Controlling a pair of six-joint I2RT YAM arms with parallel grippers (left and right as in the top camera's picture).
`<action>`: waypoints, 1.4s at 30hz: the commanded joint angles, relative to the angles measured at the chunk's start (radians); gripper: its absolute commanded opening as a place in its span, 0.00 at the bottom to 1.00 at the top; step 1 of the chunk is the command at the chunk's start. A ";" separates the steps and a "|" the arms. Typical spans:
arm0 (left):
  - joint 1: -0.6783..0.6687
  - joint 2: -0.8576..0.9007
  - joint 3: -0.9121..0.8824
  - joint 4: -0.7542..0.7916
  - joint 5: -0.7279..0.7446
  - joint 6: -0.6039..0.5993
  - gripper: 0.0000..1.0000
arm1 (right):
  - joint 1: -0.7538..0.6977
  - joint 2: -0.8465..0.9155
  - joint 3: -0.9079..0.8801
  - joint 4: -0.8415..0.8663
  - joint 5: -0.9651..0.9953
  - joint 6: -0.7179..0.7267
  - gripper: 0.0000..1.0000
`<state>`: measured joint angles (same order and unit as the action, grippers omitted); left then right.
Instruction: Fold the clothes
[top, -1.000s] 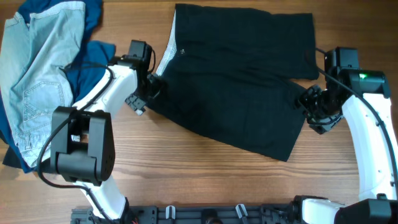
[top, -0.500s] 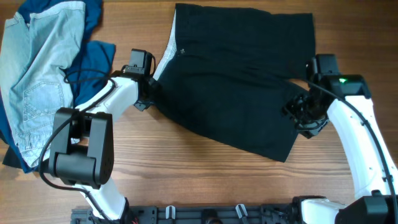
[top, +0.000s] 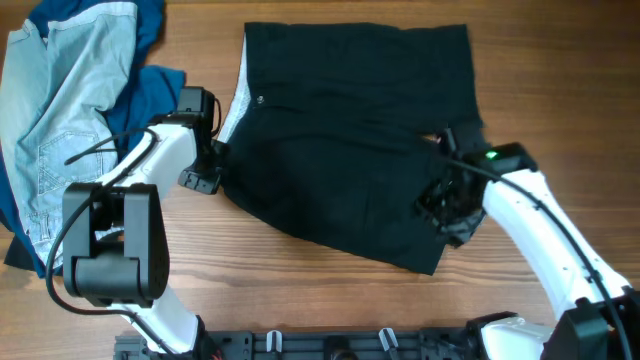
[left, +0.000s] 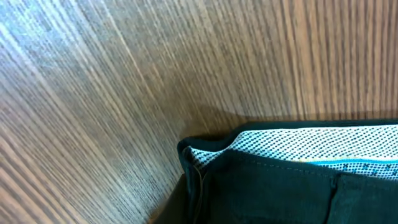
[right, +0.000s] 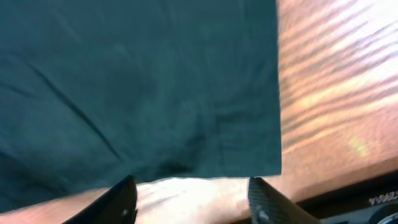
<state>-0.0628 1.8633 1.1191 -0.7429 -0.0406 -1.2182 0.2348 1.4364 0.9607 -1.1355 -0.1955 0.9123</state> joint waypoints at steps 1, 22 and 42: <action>-0.020 -0.018 -0.014 -0.003 -0.032 -0.054 0.04 | 0.060 0.000 -0.072 0.000 -0.092 0.013 0.64; -0.060 -0.018 -0.014 -0.010 -0.040 0.034 0.04 | 0.177 0.000 -0.300 0.175 0.034 0.203 0.83; -0.060 -0.018 -0.014 -0.006 -0.063 0.067 0.04 | 0.107 0.095 -0.298 0.370 0.349 0.308 0.73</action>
<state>-0.1173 1.8622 1.1179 -0.7498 -0.0814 -1.1645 0.3969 1.4841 0.6731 -0.8047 0.0196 1.2102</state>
